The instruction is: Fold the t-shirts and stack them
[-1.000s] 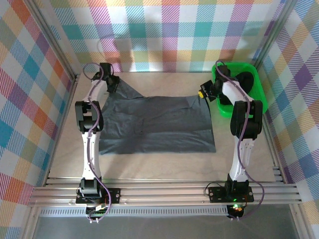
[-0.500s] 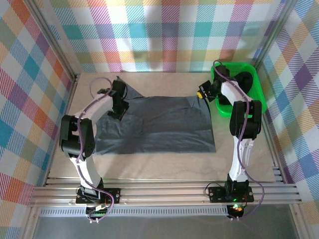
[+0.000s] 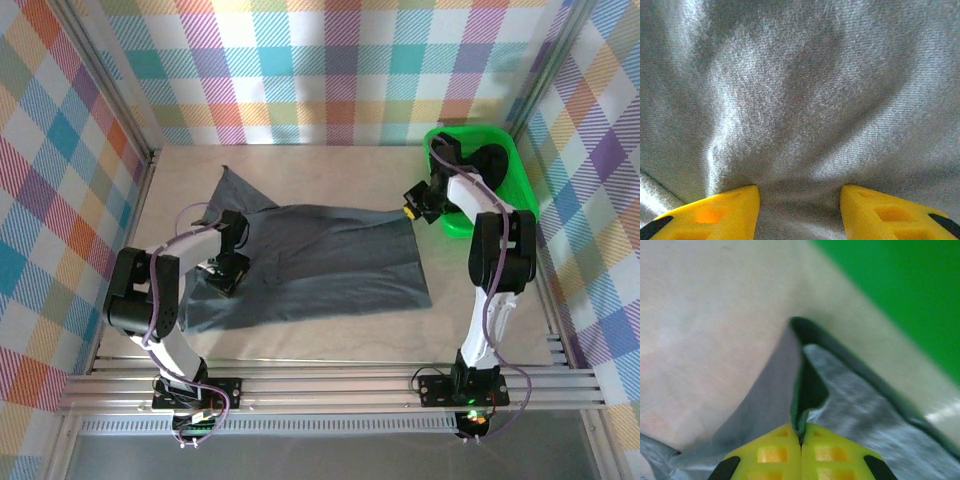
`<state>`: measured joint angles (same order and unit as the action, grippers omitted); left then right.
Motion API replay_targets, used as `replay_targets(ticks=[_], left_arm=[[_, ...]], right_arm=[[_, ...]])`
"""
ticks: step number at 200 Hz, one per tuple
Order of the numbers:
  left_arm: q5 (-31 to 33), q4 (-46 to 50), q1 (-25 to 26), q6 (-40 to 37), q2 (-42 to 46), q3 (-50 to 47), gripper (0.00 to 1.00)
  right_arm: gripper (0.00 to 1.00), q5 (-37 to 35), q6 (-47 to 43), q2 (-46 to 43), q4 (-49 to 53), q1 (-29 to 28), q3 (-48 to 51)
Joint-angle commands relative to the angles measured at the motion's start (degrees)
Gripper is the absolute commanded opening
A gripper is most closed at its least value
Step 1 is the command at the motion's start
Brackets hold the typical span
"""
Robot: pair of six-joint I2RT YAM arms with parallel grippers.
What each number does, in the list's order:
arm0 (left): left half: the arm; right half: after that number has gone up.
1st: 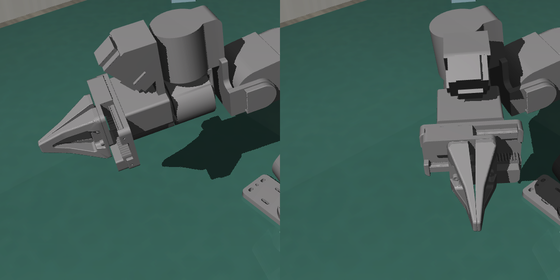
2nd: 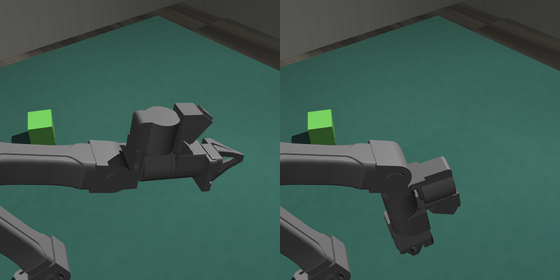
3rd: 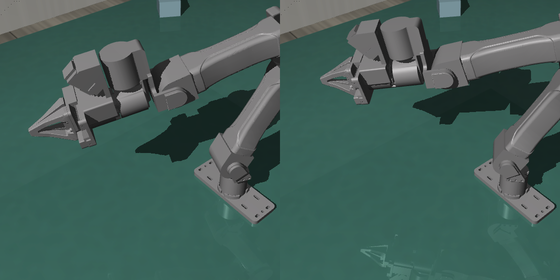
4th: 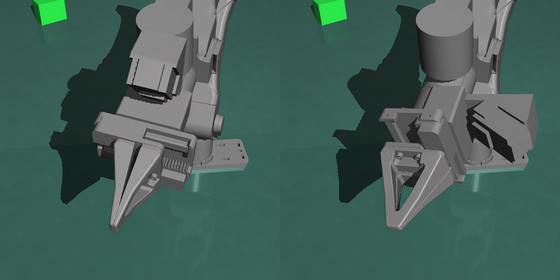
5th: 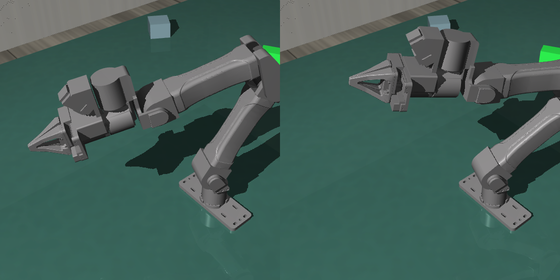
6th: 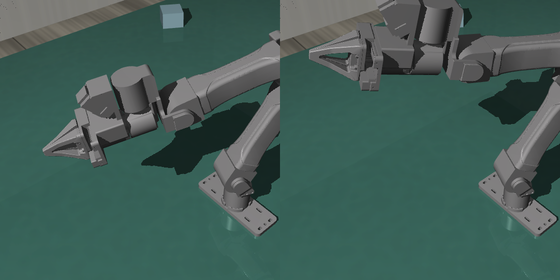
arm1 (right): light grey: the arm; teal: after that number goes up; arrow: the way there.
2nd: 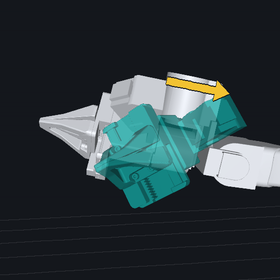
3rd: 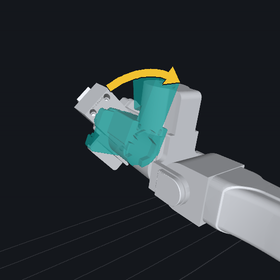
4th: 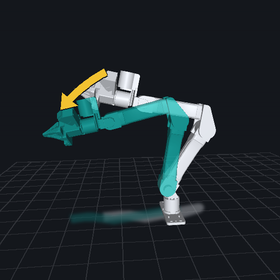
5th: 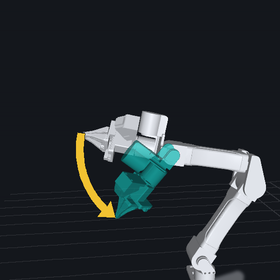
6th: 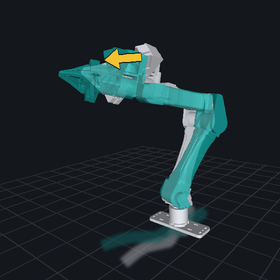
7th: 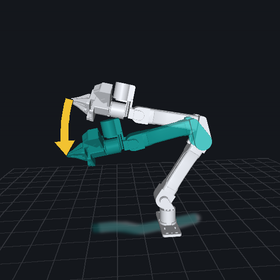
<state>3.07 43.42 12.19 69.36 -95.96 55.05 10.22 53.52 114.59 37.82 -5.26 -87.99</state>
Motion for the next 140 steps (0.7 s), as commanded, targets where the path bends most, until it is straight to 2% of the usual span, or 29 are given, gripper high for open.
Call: replay_targets(ticks=[1,23,56,109,140], left_arm=[[0.7,5.8,-1.5,-1.8,0.4,-5.3,0.48],[3.5,6.1,-3.6,-5.7,2.2,-2.7,0.5],[5.1,4.4,-6.1,-12.7,-2.4,13.7,0.54],[-0.1,-0.4,-13.0,-15.8,-27.6,50.2,0.54],[-1.6,-3.4,-14.8,-20.0,-43.4,73.1,0.53]], right_arm=[[0.0,-2.9,0.8,-5.2,2.4,-1.3,5.0],[0.0,-4.5,2.2,-9.0,1.6,-2.5,10.5],[0.0,-4.7,1.9,-8.7,-0.4,-2.7,11.5],[0.0,-3.6,-1.9,1.7,3.2,-2.6,-4.3],[0.0,-1.3,-1.8,4.6,3.7,-2.7,-8.5]])
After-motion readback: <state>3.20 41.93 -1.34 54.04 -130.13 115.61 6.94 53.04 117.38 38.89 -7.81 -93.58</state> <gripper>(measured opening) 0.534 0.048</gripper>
